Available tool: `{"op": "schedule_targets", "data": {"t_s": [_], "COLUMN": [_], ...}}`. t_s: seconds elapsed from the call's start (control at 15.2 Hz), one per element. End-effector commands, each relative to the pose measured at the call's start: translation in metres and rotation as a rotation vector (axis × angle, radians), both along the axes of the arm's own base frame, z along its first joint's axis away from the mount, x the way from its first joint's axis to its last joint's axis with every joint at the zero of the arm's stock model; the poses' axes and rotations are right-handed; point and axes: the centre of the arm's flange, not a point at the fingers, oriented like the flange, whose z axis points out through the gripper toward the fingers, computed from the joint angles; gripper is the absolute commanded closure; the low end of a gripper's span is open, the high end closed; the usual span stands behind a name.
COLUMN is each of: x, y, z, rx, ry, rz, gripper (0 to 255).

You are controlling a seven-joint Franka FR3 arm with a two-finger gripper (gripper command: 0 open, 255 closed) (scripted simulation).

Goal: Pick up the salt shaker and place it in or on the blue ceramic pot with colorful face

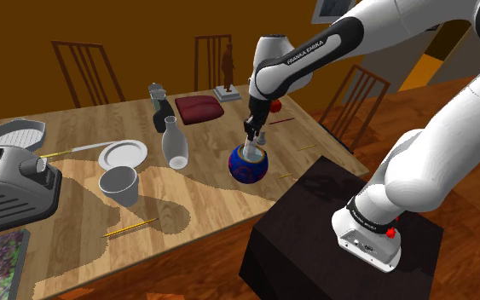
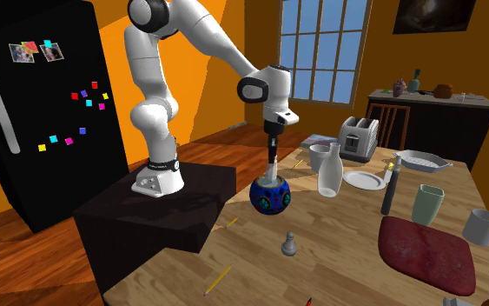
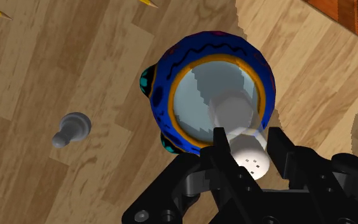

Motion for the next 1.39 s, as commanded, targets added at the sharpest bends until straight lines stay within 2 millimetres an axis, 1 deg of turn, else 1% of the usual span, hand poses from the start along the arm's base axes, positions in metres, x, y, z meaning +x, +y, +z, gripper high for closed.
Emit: {"op": "schedule_targets", "data": {"t_s": [0.0, 0.13, 0.2, 0.53, 0.73, 0.79, 1.32], "x": [0.0, 0.0, 0.0, 0.0, 0.002, 0.002, 0.002], "y": [0.0, 0.0, 0.0, 0.0, -0.004, -0.005, -0.005], "z": [0.0, 0.0, 0.0, 0.0, 0.039, 0.05, 0.05], "rx": [0.0, 0.0, 0.0, 0.0, 0.0, 0.0, 0.0], "ry": [0.0, 0.0, 0.0, 0.0, 0.0, 0.0, 0.0], "rz": [0.0, 0.0, 0.0, 0.0, 0.0, 0.0, 0.0], "gripper": [255, 255, 0, 0, 0, 0, 0]}}
